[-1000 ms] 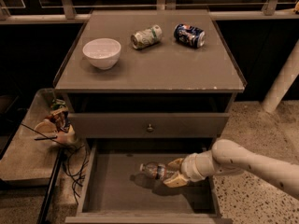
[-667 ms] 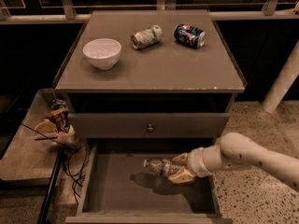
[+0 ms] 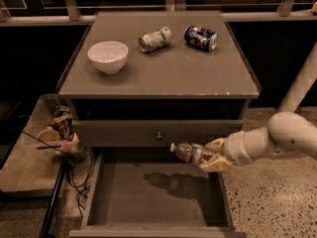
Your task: Pick water bottle from middle drawer and place on counter
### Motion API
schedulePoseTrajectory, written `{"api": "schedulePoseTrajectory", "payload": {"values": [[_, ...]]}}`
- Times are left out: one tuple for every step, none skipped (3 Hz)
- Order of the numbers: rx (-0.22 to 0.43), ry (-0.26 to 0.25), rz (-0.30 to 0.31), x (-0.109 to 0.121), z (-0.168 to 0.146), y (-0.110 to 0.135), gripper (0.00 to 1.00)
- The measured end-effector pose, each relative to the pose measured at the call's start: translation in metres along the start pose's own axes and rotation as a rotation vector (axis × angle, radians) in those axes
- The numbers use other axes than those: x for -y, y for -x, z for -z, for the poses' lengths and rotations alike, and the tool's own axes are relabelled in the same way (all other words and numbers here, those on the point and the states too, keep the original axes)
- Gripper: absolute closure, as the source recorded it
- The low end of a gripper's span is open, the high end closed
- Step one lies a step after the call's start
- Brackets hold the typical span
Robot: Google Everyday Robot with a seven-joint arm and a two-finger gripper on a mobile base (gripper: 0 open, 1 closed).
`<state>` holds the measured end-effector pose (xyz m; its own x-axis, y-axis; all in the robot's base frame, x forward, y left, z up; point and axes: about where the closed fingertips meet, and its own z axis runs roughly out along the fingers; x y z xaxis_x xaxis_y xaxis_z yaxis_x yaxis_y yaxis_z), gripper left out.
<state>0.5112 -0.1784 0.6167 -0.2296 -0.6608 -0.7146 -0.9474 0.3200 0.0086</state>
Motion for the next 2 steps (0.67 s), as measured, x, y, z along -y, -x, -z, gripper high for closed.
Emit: {"api": "schedulePoseTrajectory", "payload": {"values": [[0.002,-0.059,-0.022,-0.0043,0.0557,0.0221,1.00],[0.002,-0.059,-0.022,-0.0043,0.0557,0.0221,1.00]]}}
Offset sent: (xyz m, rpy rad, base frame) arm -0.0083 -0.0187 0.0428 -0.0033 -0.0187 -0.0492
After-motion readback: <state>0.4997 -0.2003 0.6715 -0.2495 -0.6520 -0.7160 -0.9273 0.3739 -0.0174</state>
